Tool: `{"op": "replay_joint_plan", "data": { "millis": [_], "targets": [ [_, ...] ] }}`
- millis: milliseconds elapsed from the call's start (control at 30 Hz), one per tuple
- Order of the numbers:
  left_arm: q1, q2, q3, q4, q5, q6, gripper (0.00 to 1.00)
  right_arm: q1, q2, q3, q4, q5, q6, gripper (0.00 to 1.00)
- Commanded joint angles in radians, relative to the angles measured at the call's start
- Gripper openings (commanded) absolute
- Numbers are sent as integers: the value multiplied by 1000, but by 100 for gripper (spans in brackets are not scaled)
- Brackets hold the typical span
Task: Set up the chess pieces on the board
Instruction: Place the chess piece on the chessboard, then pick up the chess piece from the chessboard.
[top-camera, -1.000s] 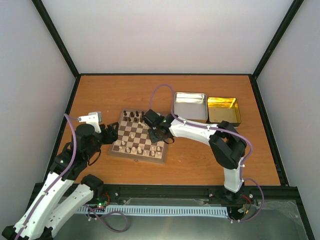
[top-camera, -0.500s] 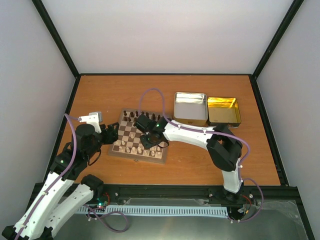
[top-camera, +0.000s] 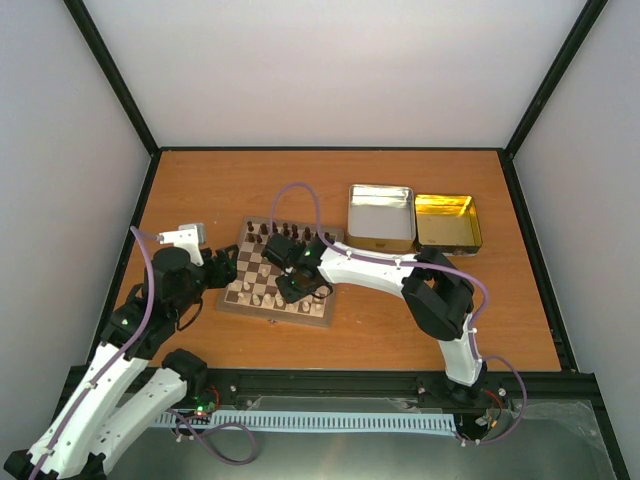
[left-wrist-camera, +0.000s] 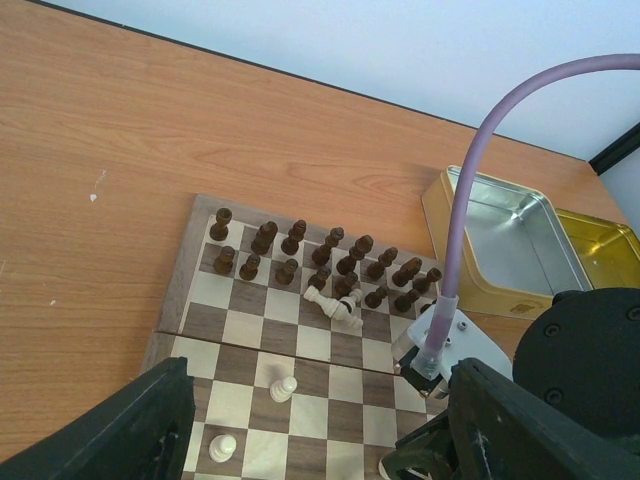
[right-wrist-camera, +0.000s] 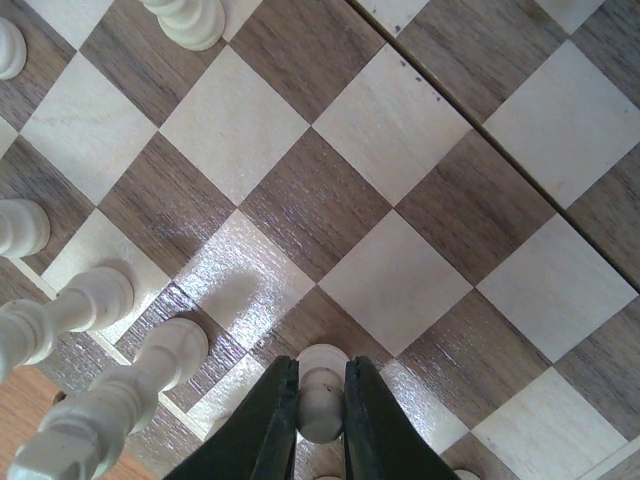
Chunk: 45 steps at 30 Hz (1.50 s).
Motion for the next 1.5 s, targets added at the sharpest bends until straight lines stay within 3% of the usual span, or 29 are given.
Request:
{"op": "replay_joint_plan", "data": {
  "millis": [0,433,600,800,933,1067,1267,1467],
  "targets": [
    [8,5,4,25,5,22,71,14,11,22,-18,0,-8,14],
    [7,11,5,26,9,23,71,14,-35,40,-15,32,37,27],
    [7,23,2,30,19,23,71,12,-142,-10,34,171,108,27],
    [8,84,-8,57,80,24,73,-19,-337,-191,129,336,233,30],
    [7,204,-11,102,175,3,74,-64,-443,-321,189,345,297,31],
    [8,425,43,109,247,-38,70,-87,-505,-400,209,341,314,31],
    [8,748,172,-8,192,-15,53,-93,-557,-470,223,328,324,31],
    [7,896,212,-44,217,26,43,-100,-604,-540,265,314,331,31]
  ]
}}
